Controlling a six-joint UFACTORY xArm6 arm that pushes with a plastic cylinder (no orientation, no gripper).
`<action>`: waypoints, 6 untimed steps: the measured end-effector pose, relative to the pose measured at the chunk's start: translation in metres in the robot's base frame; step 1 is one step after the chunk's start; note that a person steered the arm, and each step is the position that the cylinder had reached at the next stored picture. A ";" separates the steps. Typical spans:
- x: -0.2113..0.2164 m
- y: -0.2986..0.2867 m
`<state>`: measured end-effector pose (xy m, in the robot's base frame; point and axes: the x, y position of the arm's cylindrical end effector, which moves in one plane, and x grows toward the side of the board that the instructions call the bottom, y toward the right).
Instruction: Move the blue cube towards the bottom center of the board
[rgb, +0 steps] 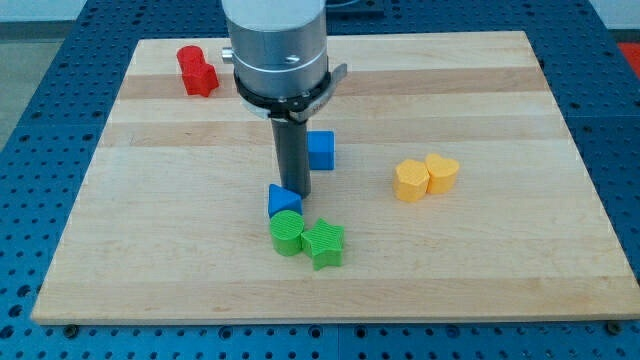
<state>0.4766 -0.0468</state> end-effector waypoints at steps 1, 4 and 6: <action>-0.014 0.000; -0.083 0.000; -0.135 -0.001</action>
<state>0.3415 -0.0477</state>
